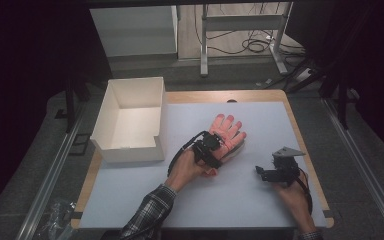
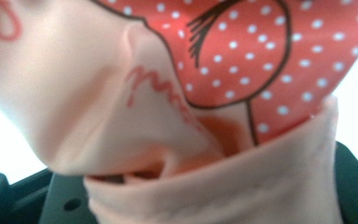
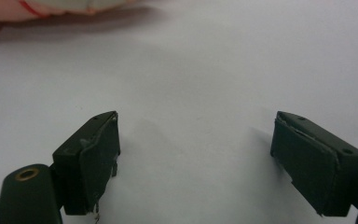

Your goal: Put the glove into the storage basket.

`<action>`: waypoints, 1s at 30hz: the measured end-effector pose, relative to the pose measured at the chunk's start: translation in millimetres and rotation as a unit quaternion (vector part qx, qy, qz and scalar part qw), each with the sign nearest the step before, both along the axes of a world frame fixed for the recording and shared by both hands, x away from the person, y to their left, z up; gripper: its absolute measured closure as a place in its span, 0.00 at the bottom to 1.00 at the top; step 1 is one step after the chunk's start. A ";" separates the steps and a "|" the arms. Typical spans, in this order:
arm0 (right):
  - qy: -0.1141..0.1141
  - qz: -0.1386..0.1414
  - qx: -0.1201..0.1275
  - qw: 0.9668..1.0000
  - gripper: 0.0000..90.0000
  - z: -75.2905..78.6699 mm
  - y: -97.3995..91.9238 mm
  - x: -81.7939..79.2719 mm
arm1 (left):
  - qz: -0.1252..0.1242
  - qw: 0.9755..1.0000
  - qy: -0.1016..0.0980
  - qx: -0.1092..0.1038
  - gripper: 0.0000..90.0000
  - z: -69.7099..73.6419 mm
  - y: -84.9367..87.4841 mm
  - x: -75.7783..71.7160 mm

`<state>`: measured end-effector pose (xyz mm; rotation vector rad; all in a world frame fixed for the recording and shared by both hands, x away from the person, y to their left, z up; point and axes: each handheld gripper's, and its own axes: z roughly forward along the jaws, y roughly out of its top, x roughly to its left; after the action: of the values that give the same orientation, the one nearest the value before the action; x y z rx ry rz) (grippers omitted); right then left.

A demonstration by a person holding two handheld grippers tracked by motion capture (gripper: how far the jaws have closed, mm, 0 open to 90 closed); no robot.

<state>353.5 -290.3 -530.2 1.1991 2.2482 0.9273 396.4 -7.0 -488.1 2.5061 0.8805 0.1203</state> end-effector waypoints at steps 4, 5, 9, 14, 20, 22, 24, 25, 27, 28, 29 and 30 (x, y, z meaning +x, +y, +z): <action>0.001 -0.001 0.000 1.000 0.17 0.0 0.0 -0.1 | 0.010 1.000 -0.011 0.004 0.45 12.1 8.0 1.4; 0.000 -0.001 0.000 1.000 0.17 0.0 0.0 -0.2 | 0.014 1.000 -0.012 0.003 0.45 14.4 9.4 1.6; 0.000 0.000 0.000 1.000 0.17 0.0 0.0 -0.1 | 0.021 1.000 -0.017 0.008 0.44 26.1 16.3 4.2; -0.001 -0.001 0.001 1.000 0.17 -0.2 0.1 -0.1 | 0.032 0.999 -0.029 0.009 0.43 39.2 24.7 9.1; 0.000 -0.001 0.001 1.000 0.17 -0.2 0.1 -0.1 | 0.052 0.998 -0.035 0.004 0.43 55.3 34.9 15.4; 0.000 0.000 0.001 1.000 0.17 -0.1 0.0 -0.1 | 0.062 0.997 -0.035 -0.006 0.43 61.3 38.2 17.1; 0.000 0.000 0.001 1.000 0.17 -0.2 0.0 -0.1 | 0.068 0.997 -0.034 -0.005 0.43 67.6 41.9 19.6; 0.000 0.000 0.001 1.000 0.17 -0.2 0.0 -0.1 | 0.072 0.997 -0.034 -0.005 0.43 70.6 43.4 20.9; 0.000 0.000 0.001 1.000 0.17 -0.2 0.0 -0.1 | 0.077 0.996 -0.034 -0.001 0.43 75.7 45.9 23.3; 0.000 0.000 0.001 1.000 0.17 -0.2 0.0 -0.1 | 0.082 0.996 -0.035 -0.002 0.43 79.1 47.4 24.8; 0.000 0.000 0.001 1.000 0.17 -0.2 0.0 -0.1 | 0.084 0.996 -0.035 -0.001 0.43 82.0 49.1 26.3; 0.000 0.000 0.001 1.000 0.17 -0.2 0.0 -0.1 | 0.089 0.995 -0.035 -0.003 0.43 84.7 50.3 27.5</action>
<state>353.5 -290.3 -530.3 1.1996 2.2471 0.9312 423.8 43.3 -403.5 2.3982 1.0725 0.2627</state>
